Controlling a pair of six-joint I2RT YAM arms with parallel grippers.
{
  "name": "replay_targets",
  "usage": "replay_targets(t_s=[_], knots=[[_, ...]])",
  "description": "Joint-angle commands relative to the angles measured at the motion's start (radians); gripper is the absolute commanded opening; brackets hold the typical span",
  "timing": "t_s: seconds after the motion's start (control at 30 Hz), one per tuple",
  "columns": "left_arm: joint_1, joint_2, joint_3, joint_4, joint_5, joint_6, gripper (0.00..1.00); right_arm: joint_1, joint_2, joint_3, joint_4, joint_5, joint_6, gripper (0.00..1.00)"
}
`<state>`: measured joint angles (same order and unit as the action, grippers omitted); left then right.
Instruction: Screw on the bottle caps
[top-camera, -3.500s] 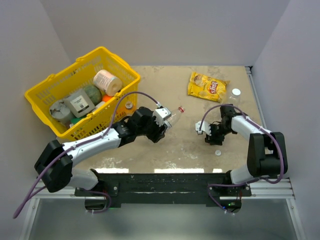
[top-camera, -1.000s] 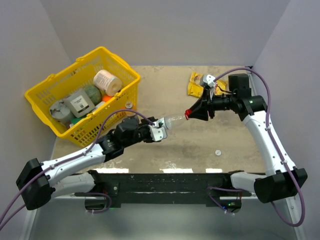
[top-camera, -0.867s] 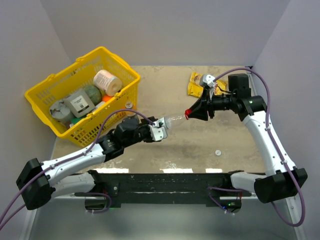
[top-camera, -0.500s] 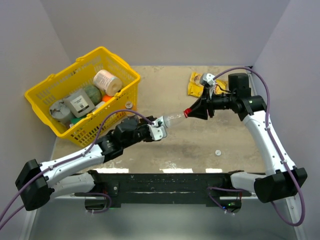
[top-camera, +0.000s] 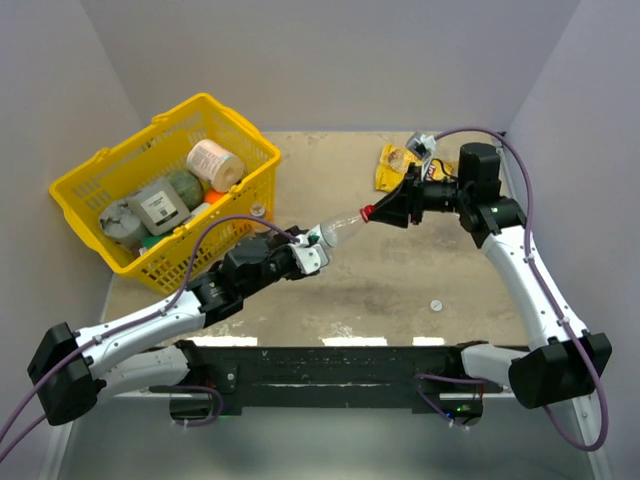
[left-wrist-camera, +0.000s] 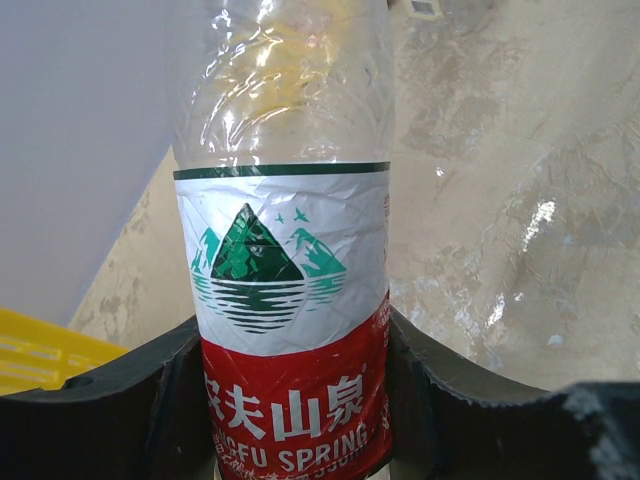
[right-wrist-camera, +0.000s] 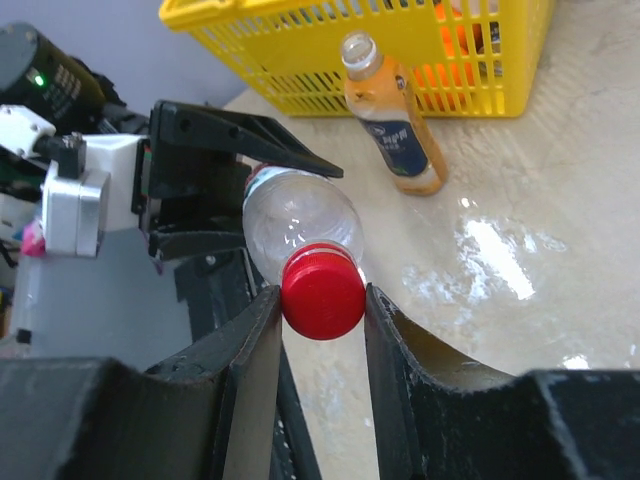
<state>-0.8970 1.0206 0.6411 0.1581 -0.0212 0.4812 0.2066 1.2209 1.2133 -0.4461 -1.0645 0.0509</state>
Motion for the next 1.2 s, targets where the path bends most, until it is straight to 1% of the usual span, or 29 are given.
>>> replay_targets(t_s=[0.0,0.17,0.27,0.3,0.37,0.4,0.43,0.47,0.57,0.67,0.73,0.8,0.87,0.93,0.97,1.0,1.03,1.07,1.13,1.17], knots=[[-0.003,-0.011,0.029,0.219,0.001,-0.036,0.00,0.010,-0.005,-0.006,0.121,0.005,0.204,0.38],[-0.011,0.007,0.032,0.253,0.001,0.002,0.00,0.010,0.034,0.032,0.150,0.012,0.305,0.40],[-0.045,0.027,0.016,0.302,-0.040,0.144,0.00,0.010,0.077,0.070,0.119,0.049,0.352,0.39],[-0.063,0.045,0.003,0.313,-0.054,0.249,0.00,0.010,0.098,0.081,0.112,0.064,0.360,0.39],[-0.086,0.073,-0.009,0.369,-0.116,0.373,0.00,0.010,0.124,0.126,0.075,0.106,0.382,0.39],[-0.103,0.099,-0.023,0.398,-0.140,0.487,0.00,0.010,0.146,0.135,0.072,0.113,0.407,0.39],[-0.106,0.110,-0.027,0.462,-0.158,0.534,0.00,0.011,0.155,0.158,0.072,0.121,0.418,0.39],[-0.109,0.122,-0.027,0.486,-0.186,0.603,0.00,0.011,0.166,0.175,0.064,0.130,0.426,0.39],[-0.111,0.173,0.011,0.514,-0.239,0.686,0.00,0.010,0.193,0.239,0.038,0.169,0.458,0.39],[-0.118,0.196,0.054,0.534,-0.278,0.707,0.00,0.010,0.213,0.291,0.043,0.179,0.513,0.41],[-0.126,0.210,0.078,0.541,-0.286,0.734,0.00,0.010,0.223,0.325,0.064,0.190,0.561,0.40],[-0.144,0.239,0.081,0.563,-0.299,0.821,0.00,-0.001,0.249,0.357,0.073,0.196,0.598,0.40],[-0.160,0.275,0.080,0.632,-0.318,0.896,0.00,-0.012,0.268,0.403,0.076,0.192,0.607,0.38],[-0.161,0.297,0.113,0.664,-0.342,0.878,0.00,-0.013,0.269,0.399,0.141,0.161,0.621,0.38],[-0.161,0.311,0.139,0.635,-0.380,0.807,0.00,-0.013,0.261,0.387,0.183,0.138,0.619,0.38],[-0.161,0.317,0.207,0.588,-0.397,0.760,0.00,-0.013,0.250,0.370,0.208,0.129,0.622,0.40],[-0.158,0.319,0.239,0.469,-0.407,0.714,0.00,-0.013,0.243,0.330,0.231,0.115,0.624,0.44],[-0.158,0.317,0.267,0.419,-0.425,0.626,0.00,-0.015,0.235,0.312,0.253,0.103,0.626,0.56],[-0.155,0.308,0.308,0.312,-0.430,0.555,0.00,-0.022,0.206,0.273,0.296,0.094,0.626,0.69],[-0.152,0.293,0.308,0.296,-0.437,0.516,0.00,-0.033,0.200,0.267,0.308,0.089,0.630,0.77]])
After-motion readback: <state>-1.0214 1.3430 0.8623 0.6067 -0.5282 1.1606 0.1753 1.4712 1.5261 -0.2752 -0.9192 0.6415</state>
